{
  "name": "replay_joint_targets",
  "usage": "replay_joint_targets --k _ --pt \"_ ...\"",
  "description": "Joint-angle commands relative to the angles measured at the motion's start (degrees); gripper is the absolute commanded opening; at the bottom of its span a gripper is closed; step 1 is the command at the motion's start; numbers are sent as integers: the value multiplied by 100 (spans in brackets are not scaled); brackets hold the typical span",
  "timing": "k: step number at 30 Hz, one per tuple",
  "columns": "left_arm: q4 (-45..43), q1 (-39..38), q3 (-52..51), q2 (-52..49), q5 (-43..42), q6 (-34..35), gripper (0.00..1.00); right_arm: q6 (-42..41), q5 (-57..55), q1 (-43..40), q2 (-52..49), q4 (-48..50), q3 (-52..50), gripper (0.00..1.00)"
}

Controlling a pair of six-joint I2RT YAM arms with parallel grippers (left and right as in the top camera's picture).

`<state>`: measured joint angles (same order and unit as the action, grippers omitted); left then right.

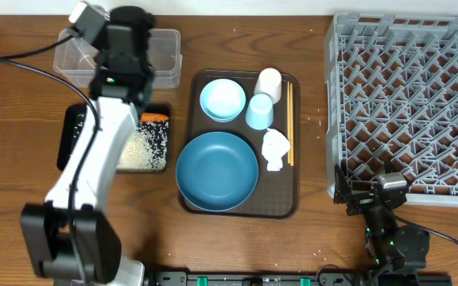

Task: Sort waste into correct bins and load items into the dishwasher rack
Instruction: 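Lift the foil wrapper and carry it to the clear plastic box, then release the wrapper into the clear box and withdraw the left gripper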

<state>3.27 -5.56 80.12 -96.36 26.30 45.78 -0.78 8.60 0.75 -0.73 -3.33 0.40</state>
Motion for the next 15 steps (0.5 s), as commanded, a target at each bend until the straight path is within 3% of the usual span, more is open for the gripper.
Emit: replay_joint_targets --k 1,7,13,15 --pt "-407 323 79 -511 -1123 168 6 63 24 -81 -2 -13 -9 99" --pt "-1239 610 79 -1207 -1499 168 6 63 24 -81 -4 -13 -9 99" --pt "-1196 601 79 -1285 -1661 166 8 63 24 -81 -4 -13 -9 99" --pt "-1191 601 79 -1237 -2109 166 25 63 24 -81 -4 -13 -9 99"
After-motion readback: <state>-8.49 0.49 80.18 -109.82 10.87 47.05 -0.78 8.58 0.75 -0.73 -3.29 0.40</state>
